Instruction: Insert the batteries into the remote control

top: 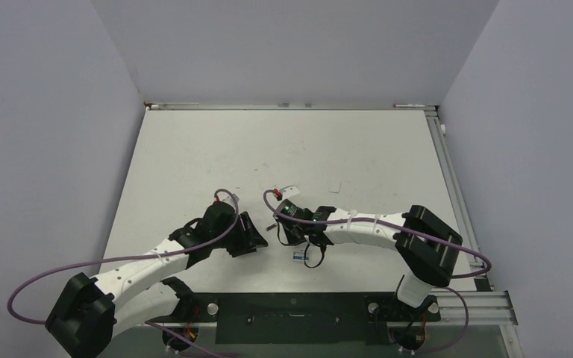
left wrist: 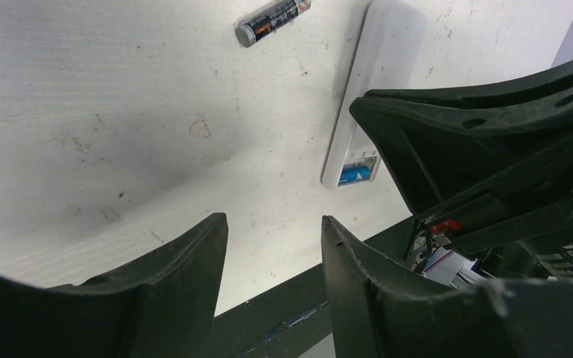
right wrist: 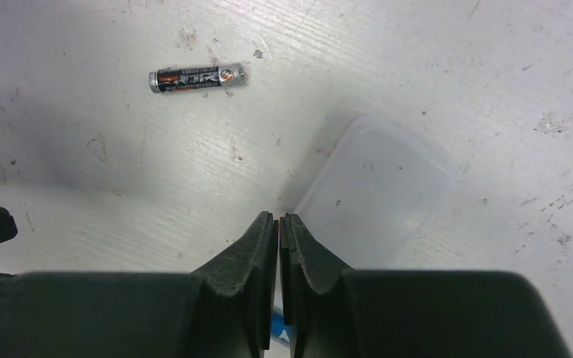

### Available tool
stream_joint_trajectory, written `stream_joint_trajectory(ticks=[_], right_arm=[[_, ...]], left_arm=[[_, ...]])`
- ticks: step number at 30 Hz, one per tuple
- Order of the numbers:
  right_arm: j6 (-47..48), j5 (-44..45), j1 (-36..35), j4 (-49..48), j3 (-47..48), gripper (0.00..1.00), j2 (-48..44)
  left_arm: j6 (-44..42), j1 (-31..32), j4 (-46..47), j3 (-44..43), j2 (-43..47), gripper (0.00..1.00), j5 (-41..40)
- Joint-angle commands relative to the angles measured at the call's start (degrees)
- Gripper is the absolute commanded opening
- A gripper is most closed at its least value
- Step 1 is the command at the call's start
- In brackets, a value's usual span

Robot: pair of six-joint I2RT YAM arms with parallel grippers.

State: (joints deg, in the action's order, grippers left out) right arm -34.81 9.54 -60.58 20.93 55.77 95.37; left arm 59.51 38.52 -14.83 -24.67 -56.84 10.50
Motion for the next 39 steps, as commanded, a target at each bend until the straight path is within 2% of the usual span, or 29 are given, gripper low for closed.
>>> stream_joint_trajectory(ticks=[1, 6, 12, 19, 24, 34, 39], right_arm=[[1.4, 2.2, 0.3, 0.0, -0.2, 0.1, -3.2], [2.4, 1.9, 0.4, -0.1, 1.9, 0.17, -3.7], [3.9, 1.5, 0.8, 0.5, 5.2, 0.32, -2.6], [9.5, -1.7, 1.5, 0.2, 8.6, 0.38, 0.1], [17.0, -6.5, 3.4, 0.2, 11.7, 0.41, 2.3], [28.5, -22.4, 8.6, 2.2, 17.5, 0.55, 7.6], [32.2, -27.3, 9.5, 4.3, 19.8, 0.56, 11.0]], left_arm=[[-1.3, 0.0, 3.8, -0.8, -1.9, 0.46, 1.5], [-1.8, 0.0, 4.0, -1.9, -3.7, 0.46, 1.2], [-2.5, -0.6, 3.6, -2.2, -4.4, 0.5, 0.7], [-3.1, -3.3, 3.2, -1.3, -3.5, 0.53, 1.2], [-4.3, -6.2, 2.8, -0.4, -1.7, 0.55, 2.9], [-5.9, -8.3, 2.5, -0.1, -0.8, 0.59, 5.2], [-6.5, -9.0, 2.4, -0.1, -0.6, 0.61, 6.5]])
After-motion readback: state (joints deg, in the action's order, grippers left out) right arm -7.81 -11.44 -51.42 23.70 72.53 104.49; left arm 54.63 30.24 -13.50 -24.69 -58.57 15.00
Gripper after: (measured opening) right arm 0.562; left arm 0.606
